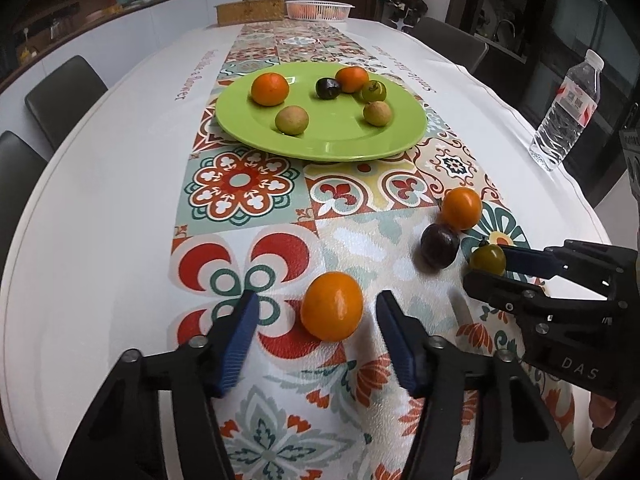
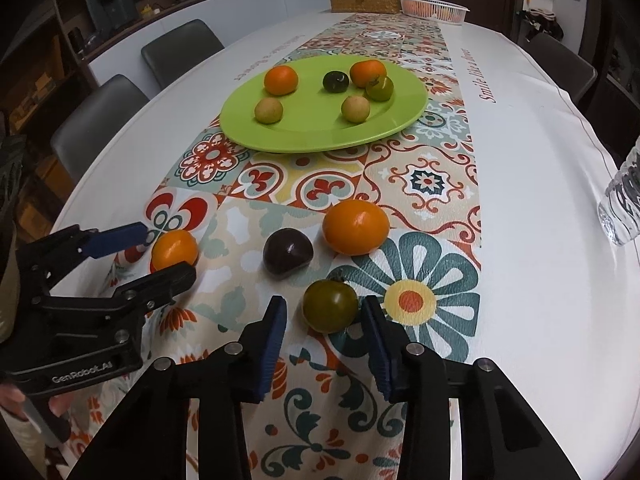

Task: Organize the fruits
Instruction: 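Grasp another green tomato with the right gripper while the left gripper grasps an orange, then carry the green tomato and orange onto the green plate and open both grippers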

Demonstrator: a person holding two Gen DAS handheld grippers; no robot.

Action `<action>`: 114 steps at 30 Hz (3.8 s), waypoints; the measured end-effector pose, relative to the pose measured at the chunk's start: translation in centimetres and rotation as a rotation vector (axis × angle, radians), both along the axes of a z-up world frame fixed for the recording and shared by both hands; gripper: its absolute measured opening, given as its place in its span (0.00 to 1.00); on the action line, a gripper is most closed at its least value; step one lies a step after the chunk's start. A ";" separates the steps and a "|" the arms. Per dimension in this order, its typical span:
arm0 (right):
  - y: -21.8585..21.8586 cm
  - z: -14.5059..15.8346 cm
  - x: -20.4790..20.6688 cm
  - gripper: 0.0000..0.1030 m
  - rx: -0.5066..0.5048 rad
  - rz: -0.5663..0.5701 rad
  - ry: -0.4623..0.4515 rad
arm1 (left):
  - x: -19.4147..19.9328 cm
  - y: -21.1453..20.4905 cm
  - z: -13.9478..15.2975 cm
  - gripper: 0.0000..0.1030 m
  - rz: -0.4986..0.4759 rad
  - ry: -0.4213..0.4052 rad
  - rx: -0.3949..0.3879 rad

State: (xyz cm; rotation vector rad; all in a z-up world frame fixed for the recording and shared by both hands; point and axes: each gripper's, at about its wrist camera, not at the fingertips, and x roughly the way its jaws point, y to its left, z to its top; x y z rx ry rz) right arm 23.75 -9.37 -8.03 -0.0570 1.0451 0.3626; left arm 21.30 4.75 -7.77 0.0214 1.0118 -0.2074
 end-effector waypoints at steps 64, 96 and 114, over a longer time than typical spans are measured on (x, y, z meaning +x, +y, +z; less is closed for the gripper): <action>0.0 12.9 0.9 0.28 0.139 0.100 -0.338 | 0.2 -1.6 13.5 0.30 -0.022 -0.336 -0.030; 2.7 6.6 15.9 0.28 0.058 0.165 -0.191 | 14.6 0.7 6.3 0.29 -0.038 -0.201 -0.081; 2.2 5.5 16.8 0.33 0.049 0.139 -0.191 | 15.2 1.0 5.2 0.40 -0.013 -0.193 -0.043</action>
